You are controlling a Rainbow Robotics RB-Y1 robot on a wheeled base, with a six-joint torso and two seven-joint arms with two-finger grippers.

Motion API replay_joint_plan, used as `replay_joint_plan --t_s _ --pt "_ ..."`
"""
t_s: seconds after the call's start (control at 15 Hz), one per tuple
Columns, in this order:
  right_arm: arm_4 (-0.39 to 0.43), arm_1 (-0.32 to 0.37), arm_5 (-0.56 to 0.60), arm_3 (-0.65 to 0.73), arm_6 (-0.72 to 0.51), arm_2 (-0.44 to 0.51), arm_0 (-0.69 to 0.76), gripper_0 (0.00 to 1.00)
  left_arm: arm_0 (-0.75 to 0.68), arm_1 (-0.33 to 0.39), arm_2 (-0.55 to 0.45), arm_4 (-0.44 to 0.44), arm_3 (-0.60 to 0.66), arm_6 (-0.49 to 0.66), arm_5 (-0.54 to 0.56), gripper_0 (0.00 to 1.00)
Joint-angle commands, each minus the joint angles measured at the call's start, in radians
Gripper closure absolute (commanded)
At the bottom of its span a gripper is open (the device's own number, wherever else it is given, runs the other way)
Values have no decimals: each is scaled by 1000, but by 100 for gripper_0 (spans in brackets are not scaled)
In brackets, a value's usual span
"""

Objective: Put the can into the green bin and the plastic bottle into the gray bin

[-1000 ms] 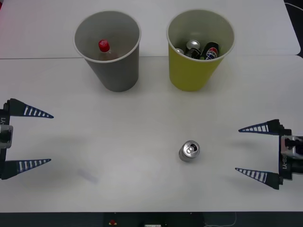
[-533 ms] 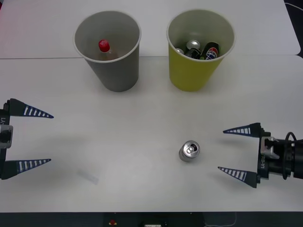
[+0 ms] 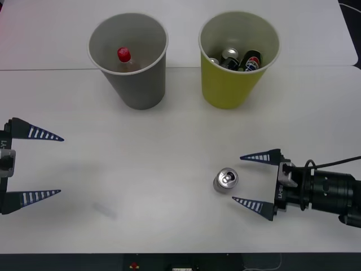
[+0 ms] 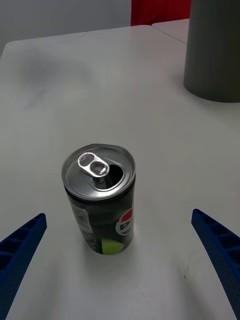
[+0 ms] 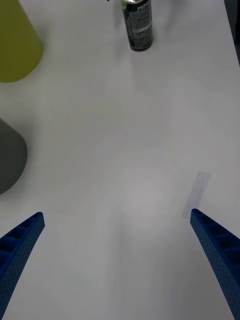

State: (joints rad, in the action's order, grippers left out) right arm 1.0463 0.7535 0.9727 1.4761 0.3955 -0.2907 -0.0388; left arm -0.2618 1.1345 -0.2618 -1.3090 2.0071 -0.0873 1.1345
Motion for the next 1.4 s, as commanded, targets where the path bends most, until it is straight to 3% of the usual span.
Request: replay_joint_plan --t_s 0.07,0.6,0.67,0.73,0.8,1.4 --pt "17 -45 0 -43 9 -18 -24 0 0 0 0 0 0 0 0 0" --pt "112 -155 -9 -74 14 -18 -46 0 0 0 0 0 0 0 0 0" --pt "116 -157 -9 -74 16 -19 -46 8 0 0 0 0 0 0 0 0" --pt "116 -157 -8 -74 16 -21 -46 67 0 0 0 0 0 0 0 0" --pt "116 -157 -9 -74 16 -24 -46 100 0 0 0 0 0 0 0 0" --pt "109 -154 14 -74 3 -24 -52 100 0 0 0 0 0 0 0 0"
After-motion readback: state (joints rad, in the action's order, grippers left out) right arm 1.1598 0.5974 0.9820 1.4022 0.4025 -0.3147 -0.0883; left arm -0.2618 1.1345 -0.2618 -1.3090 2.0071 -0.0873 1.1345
